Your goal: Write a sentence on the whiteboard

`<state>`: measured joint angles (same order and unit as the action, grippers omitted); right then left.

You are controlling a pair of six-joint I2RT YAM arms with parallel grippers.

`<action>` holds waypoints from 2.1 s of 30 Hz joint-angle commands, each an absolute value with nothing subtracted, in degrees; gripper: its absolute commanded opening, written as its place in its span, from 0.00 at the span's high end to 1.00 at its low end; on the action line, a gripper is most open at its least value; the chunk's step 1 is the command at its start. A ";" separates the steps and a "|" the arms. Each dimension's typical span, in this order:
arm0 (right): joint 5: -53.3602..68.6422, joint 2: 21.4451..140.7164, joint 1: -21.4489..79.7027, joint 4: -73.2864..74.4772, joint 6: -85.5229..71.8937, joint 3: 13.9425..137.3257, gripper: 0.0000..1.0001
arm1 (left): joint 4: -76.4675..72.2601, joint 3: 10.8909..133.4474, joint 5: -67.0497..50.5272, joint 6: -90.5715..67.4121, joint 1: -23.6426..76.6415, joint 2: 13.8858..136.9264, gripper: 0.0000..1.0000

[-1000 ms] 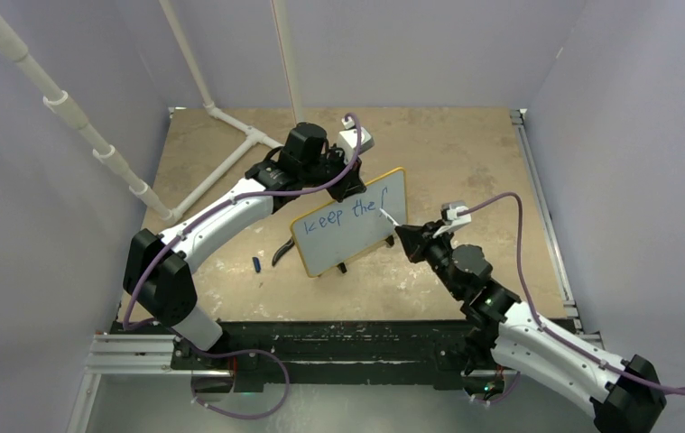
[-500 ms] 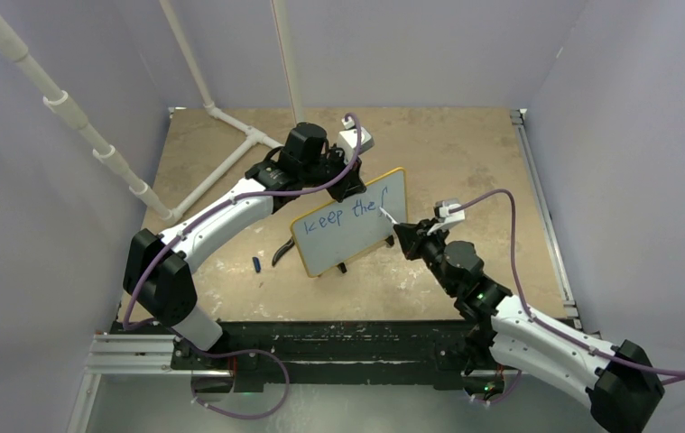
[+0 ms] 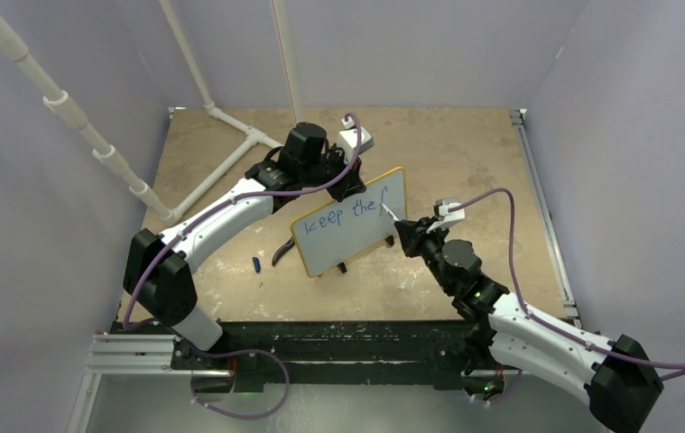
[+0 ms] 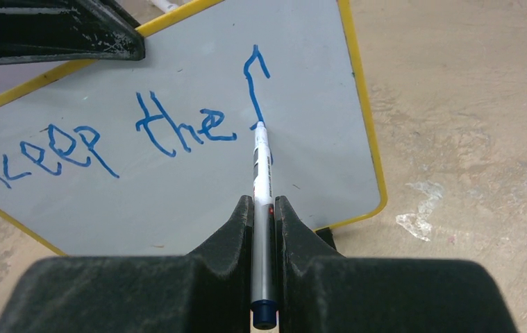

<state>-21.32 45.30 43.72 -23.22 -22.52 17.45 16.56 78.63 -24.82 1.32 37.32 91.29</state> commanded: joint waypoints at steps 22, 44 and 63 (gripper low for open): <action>-26.19 44.91 43.73 -26.89 -21.36 19.95 1.00 | 15.33 78.79 -26.78 2.80 37.93 91.41 1.00; -25.57 44.93 43.73 -22.85 -24.18 17.89 1.00 | 15.29 78.76 -26.75 2.81 37.95 91.27 1.00; -25.39 44.15 43.75 -21.07 -25.09 18.01 1.00 | 15.22 78.75 -26.50 2.77 37.95 91.04 1.00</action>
<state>-24.95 45.32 43.77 -20.71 -24.71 17.76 16.51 78.63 -24.84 1.34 37.32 91.29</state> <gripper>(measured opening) 0.115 0.045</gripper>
